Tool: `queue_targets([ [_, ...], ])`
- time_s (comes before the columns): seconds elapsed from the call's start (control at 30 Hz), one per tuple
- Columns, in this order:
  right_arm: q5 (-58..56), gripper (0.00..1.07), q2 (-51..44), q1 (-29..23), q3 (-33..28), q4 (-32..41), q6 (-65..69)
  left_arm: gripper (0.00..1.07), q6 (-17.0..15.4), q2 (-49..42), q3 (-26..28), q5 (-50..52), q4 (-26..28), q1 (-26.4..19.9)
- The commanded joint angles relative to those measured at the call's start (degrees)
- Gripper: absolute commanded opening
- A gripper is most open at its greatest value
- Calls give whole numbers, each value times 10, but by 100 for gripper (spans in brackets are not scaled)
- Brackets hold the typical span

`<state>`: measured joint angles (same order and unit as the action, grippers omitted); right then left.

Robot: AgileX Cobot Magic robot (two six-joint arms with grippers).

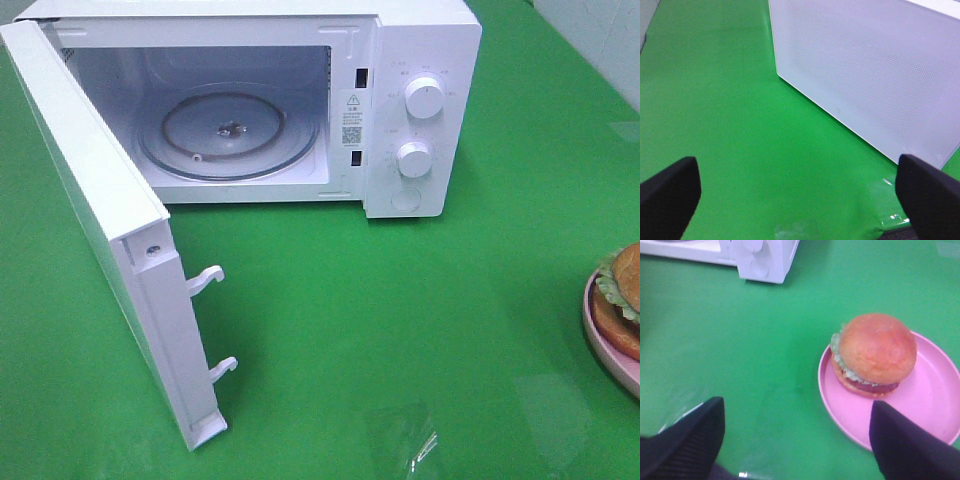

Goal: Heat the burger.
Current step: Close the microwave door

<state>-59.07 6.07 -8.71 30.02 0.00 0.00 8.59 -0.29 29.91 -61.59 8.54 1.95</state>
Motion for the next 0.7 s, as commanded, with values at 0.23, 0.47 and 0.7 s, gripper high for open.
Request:
queue_targets([
  [0.23, 40, 75, -80, 41, -19, 3, 0, 98, -2, -4, -2, 3, 1, -3],
  [0.47, 40, 75, -78, 41, -19, 3, 0, 98, -2, -4, -2, 3, 0, -3],
  [0.7, 40, 75, -78, 41, -19, 3, 0, 98, -2, -4, -2, 3, 0, -3],
])
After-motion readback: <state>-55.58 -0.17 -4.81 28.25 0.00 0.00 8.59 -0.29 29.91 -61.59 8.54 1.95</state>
